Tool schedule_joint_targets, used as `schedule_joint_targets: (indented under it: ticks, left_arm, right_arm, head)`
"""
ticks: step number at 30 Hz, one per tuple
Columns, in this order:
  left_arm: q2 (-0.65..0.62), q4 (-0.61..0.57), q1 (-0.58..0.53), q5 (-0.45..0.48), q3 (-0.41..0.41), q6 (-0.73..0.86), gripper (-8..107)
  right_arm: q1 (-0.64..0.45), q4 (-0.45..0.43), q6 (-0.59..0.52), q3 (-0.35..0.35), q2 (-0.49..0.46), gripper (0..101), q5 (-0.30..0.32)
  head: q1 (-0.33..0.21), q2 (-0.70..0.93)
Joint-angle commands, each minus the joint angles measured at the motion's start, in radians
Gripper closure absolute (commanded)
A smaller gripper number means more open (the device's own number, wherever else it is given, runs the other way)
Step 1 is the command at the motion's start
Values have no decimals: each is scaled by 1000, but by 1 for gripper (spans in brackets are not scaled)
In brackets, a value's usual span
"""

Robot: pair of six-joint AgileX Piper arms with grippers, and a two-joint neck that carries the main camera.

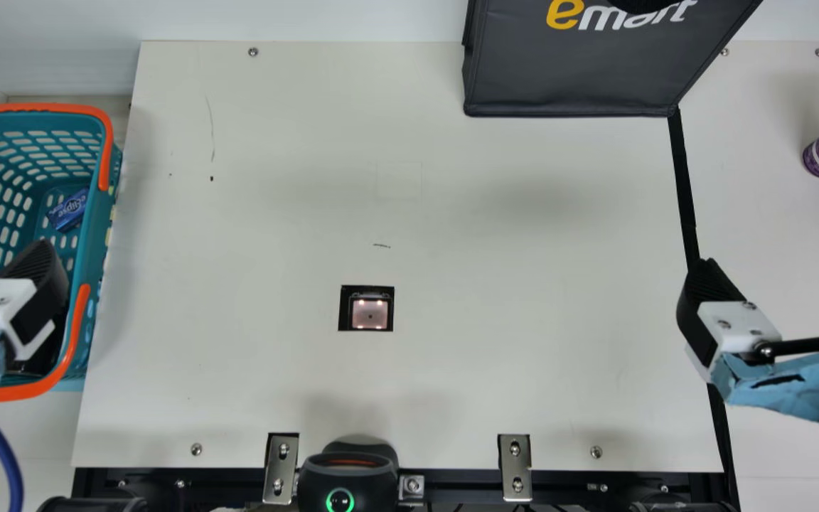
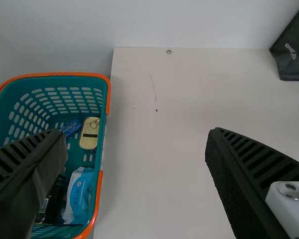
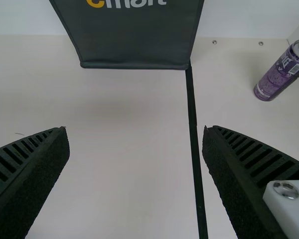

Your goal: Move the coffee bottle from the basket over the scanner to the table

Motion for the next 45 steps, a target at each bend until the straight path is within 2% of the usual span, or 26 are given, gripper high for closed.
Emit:
schedule_joint_targets:
  ticks: [1,15,31,38,45]
  left_arm:
    - [0,0,0,0,0,0,9]
    - [0,0,0,0,0,0,9]
    - [12,6,10,-9,0,-9,9]
    - [87,16,100,-48,0,-42,9]
    - [196,-39,289,-93,-13,10,9]
  right_arm:
    - [0,0,0,0,0,6,0]
    - [0,0,0,0,0,6,-1]
    - [0,0,0,0,0,6,-1]
    - [0,0,0,0,0,6,-1]
    - [0,0,0,0,0,6,-1]
  head:
    - [-30,25]
    - [-30,351]
    - [-30,351]
    - [-30,351]
    - [-30,351]
